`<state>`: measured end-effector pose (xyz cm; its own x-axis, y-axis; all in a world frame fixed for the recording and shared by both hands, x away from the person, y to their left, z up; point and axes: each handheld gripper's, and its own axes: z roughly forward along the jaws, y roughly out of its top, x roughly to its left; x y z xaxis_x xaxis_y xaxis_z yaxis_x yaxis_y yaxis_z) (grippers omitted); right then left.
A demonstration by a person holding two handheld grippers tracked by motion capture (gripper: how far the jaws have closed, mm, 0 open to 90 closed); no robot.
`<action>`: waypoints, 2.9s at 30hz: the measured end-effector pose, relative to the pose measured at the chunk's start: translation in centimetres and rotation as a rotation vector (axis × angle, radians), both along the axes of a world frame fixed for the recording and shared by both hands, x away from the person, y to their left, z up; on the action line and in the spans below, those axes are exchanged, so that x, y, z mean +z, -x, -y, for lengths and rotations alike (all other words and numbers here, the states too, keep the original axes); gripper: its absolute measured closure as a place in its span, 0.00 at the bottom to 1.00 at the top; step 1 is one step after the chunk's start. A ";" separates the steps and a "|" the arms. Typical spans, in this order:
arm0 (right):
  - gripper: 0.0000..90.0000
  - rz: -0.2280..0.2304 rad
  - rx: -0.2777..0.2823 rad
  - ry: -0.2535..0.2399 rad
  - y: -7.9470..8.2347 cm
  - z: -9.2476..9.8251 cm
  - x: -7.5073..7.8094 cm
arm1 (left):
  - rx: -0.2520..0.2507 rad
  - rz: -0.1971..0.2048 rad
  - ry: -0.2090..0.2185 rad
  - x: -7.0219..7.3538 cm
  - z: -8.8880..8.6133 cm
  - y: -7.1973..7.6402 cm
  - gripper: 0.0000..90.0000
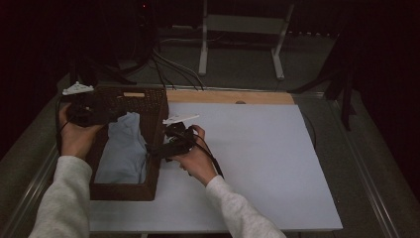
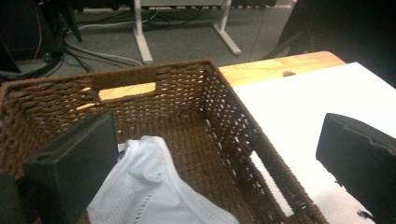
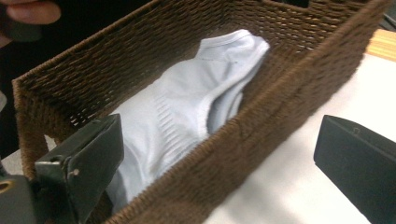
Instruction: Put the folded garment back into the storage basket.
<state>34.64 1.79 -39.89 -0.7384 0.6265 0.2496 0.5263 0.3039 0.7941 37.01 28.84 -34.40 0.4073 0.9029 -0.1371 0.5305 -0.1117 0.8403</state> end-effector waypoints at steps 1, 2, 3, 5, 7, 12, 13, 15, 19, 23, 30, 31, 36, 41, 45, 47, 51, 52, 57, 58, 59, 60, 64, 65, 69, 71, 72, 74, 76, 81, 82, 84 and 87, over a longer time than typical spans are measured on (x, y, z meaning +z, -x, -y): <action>0.01 0.001 -0.003 -0.002 0.0 0.2 0.0 | -0.006 0.009 0.001 0.0 0.2 0.1 0.00; 0.00 -0.001 -0.008 -0.003 -0.1 0.6 0.0 | -0.010 0.014 0.006 0.0 0.3 0.2 0.00; 0.00 0.002 -0.010 -0.005 -0.2 0.8 0.0 | -0.015 0.018 0.009 0.0 0.5 0.4 0.00; 0.00 0.006 -0.017 -0.007 -0.2 1.3 0.1 | -0.023 0.032 0.012 -0.1 0.8 0.7 0.00; 0.00 0.030 -0.020 0.008 -0.2 1.8 0.1 | -0.032 0.041 0.021 -0.1 1.0 0.9 0.00; 0.00 0.039 -0.030 0.007 -0.3 3.2 0.1 | -0.060 0.066 0.025 -0.5 1.8 1.6 0.00; 0.00 0.037 -0.031 0.007 -0.4 3.4 0.0 | -0.067 0.068 0.018 -0.7 2.0 1.7 0.00; 0.00 0.037 -0.038 0.010 -0.3 3.8 -0.1 | -0.081 0.070 0.011 -1.0 2.5 2.0 0.00; 0.00 0.039 -0.040 0.010 -0.3 4.6 -0.4 | -0.079 0.054 0.010 -1.6 2.9 2.5 0.00; 0.00 0.039 -0.041 0.009 -0.2 5.5 -0.6 | -0.078 0.047 0.026 -2.0 3.2 3.0 0.00; 0.00 0.036 -0.058 0.018 -0.3 7.2 -1.0 | -0.091 0.059 0.031 -2.6 3.8 3.9 0.00; 0.00 0.036 -0.060 0.018 -0.3 7.5 -1.0 | -0.092 0.064 0.033 -2.7 3.9 4.0 0.00; 0.00 0.033 -0.075 0.026 -0.2 8.6 -1.4 | -0.100 0.071 0.025 -3.4 4.5 4.4 0.00; 0.00 0.043 -0.079 0.038 0.0 9.4 -1.6 | -0.095 0.074 0.014 -3.7 5.1 5.0 0.00; 0.00 0.048 -0.085 0.035 0.1 10.0 -1.7 | -0.096 0.083 0.001 -3.8 5.5 5.4 0.00; 0.00 0.048 -0.088 0.036 0.3 10.3 -1.7 | -0.101 0.087 -0.003 -3.9 5.7 5.7 0.00; 0.00 0.055 -0.092 0.037 0.4 10.8 -1.7 | -0.103 0.099 -0.005 -4.0 6.0 6.3 0.00; 0.00 0.057 -0.093 0.036 0.5 11.0 -1.7 | -0.106 0.102 0.000 -4.0 6.0 6.4 0.00; 0.00 0.066 -0.100 0.039 0.8 11.9 -1.9 | -0.105 0.102 0.012 -4.5 6.2 7.1 0.00; 0.00 0.066 -0.103 0.036 0.9 12.1 -1.9 | -0.106 0.103 0.014 -4.7 6.3 7.3 0.00; 0.00 0.066 -0.105 0.034 1.0 12.3 -2.0 | -0.109 0.103 0.014 -4.8 6.3 7.4 0.00; 0.00 0.064 -0.107 0.032 1.0 12.4 -2.0 | -0.112 0.104 0.011 -4.9 6.4 7.6 0.00; 0.00 0.065 -0.119 0.029 1.1 13.2 -2.1 | -0.126 0.109 0.004 -5.1 6.7 8.2 0.00; 0.00 0.067 -0.119 0.030 1.2 13.3 -2.1 | -0.129 0.111 0.005 -5.2 6.8 8.4 0.00; 0.00 0.070 -0.124 0.029 1.4 14.1 -2.2 | -0.144 0.123 -0.011 -5.4 7.0 9.1 0.00; 0.00 0.071 -0.128 0.028 1.6 14.6 -2.2 | -0.145 0.129 -0.004 -5.6 6.9 9.4 0.00; 0.00 0.073 -0.130 0.028 1.6 14.8 -2.3 | -0.146 0.132 0.002 -5.6 6.9 9.6 0.00; 0.00 0.074 -0.136 0.027 1.7 15.2 -2.3 | -0.150 0.131 0.010 -5.8 6.8 9.8 0.00; 0.00 0.073 -0.141 0.030 1.8 15.6 -2.3 | -0.152 0.129 0.009 -5.9 6.7 9.8 0.00; 0.00 0.083 -0.156 0.024 2.1 16.9 -2.1 | -0.151 0.128 0.020 -6.4 6.6 10.0 0.00; 0.00 0.086 -0.158 0.022 2.2 17.1 -2.1 | -0.153 0.129 0.024 -6.5 6.6 10.1 0.00; 0.00 0.088 -0.166 0.016 2.4 17.6 -2.1 | -0.151 0.128 0.032 -6.6 6.5 10.2 0.00; 0.00 0.091 -0.180 0.008 2.7 18.5 -2.1 | -0.152 0.132 0.034 -6.5 6.7 10.3 0.00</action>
<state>31.98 -16.70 -41.96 -0.6334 0.7522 0.1818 0.4992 0.2176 0.8387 26.73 22.19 -40.91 0.5548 0.8255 -0.1033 0.3949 -0.1520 0.9061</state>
